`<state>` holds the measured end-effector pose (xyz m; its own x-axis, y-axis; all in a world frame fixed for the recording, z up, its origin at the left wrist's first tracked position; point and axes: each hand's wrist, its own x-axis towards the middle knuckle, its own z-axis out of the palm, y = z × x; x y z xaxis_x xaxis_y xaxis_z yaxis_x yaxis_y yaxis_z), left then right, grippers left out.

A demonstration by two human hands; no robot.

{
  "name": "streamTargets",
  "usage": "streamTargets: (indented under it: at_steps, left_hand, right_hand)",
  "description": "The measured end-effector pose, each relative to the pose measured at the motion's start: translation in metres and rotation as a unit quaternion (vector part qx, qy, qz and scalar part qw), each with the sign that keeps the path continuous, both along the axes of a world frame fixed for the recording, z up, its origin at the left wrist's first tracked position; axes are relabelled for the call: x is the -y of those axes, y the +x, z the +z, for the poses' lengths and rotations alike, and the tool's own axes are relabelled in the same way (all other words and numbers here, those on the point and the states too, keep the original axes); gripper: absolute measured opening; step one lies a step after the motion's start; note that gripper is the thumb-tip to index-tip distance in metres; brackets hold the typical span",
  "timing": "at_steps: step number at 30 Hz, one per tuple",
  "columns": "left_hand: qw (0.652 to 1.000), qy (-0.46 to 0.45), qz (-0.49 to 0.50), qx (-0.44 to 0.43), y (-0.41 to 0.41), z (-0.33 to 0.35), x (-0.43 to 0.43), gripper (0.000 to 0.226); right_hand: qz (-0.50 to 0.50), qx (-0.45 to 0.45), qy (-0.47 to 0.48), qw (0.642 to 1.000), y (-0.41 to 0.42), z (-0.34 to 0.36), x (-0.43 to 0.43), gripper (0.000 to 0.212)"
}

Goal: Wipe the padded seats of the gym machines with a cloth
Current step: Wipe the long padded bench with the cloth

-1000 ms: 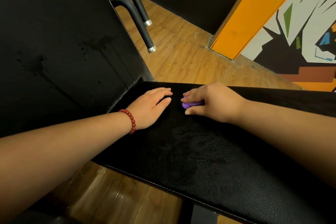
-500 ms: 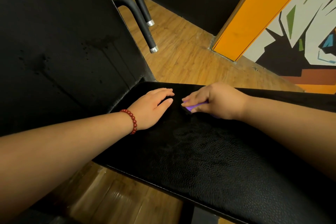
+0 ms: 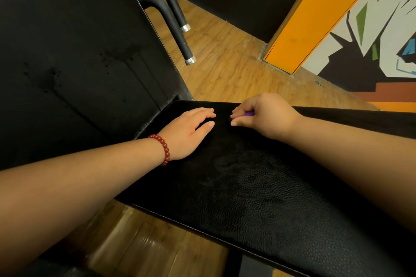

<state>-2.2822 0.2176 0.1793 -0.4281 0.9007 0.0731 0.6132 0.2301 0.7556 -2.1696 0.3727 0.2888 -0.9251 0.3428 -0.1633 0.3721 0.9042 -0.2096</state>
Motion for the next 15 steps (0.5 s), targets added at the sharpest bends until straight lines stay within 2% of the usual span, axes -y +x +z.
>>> streamTargets:
  at_steps: [4,8,15]
  left_hand:
    - [1.0,0.001,0.001,0.001,0.0,0.001,0.0,0.041]
    - [1.0,-0.003,0.001,0.0,0.001,0.002,0.0,0.042]
    - [1.0,-0.009,-0.004,-0.003,0.002,0.003,0.002,0.044]
  right_hand:
    - [0.01,0.033,0.016,0.999,0.0,0.003,-0.002,0.04]
    - [0.051,0.042,-0.015,0.998,0.007,0.007,-0.002,0.035]
    - [0.001,0.025,0.02,0.999,-0.005,0.007,-0.009,0.033]
